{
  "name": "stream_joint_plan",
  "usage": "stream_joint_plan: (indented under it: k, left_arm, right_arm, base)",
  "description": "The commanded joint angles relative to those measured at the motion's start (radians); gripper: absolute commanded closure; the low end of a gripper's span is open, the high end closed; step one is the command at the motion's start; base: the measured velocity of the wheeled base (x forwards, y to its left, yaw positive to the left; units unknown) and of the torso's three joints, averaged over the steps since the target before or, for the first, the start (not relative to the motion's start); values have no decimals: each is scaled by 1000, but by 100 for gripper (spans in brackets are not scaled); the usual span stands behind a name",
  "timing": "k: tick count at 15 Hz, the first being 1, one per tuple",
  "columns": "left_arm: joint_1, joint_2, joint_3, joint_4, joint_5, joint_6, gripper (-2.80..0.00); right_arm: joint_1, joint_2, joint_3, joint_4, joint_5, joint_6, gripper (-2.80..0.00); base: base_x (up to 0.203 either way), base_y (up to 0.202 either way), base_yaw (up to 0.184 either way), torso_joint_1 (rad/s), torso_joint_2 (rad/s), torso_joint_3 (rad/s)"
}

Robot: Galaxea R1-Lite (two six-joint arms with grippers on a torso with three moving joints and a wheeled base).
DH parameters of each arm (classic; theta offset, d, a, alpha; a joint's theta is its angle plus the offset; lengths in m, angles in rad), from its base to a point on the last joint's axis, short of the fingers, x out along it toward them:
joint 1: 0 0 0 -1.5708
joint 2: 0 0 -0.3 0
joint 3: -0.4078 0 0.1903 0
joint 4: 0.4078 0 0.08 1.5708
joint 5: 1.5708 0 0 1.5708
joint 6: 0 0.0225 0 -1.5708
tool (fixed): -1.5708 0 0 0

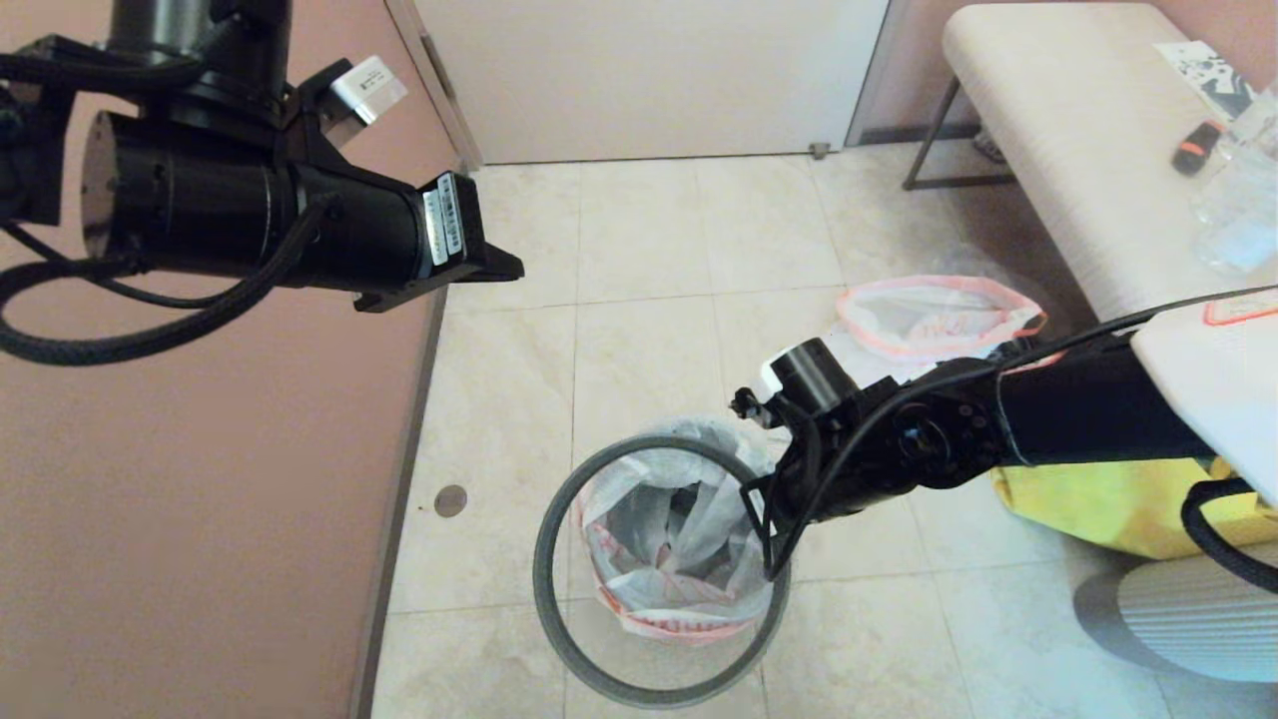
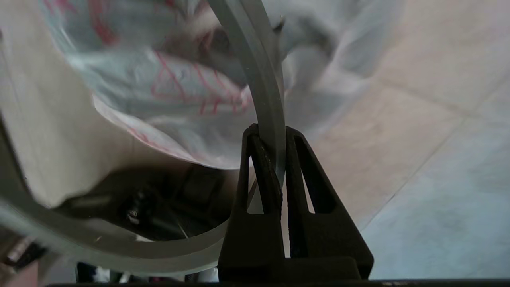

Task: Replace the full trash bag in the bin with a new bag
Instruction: Place the trash can ring on the trash can

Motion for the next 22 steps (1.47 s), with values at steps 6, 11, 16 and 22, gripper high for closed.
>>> stream_joint_plan:
  k: [6,11,16,22]
  left_arm:
    - [2,13,-2,3,0,-3,0]
    - [10,13,-8,3,-17,-4,0]
    - [10,16,-8,3,-17,-4,0]
    - [10,14,-8,3,-17,-4,0]
  right_arm:
    - [-63,149,-169,-5,39,-18,0]
    - [-107,235,-261,-4,14,-59,0]
    - [-129,211,-287,0,4,-71,0]
    - [-127,231,-278,18,-79,-95,0]
  base:
    - [0,0,0,0,0,0]
    - [0,0,0,0,0,0]
    - [0,0,0,0,0,0]
    - [0,0,0,0,0,0]
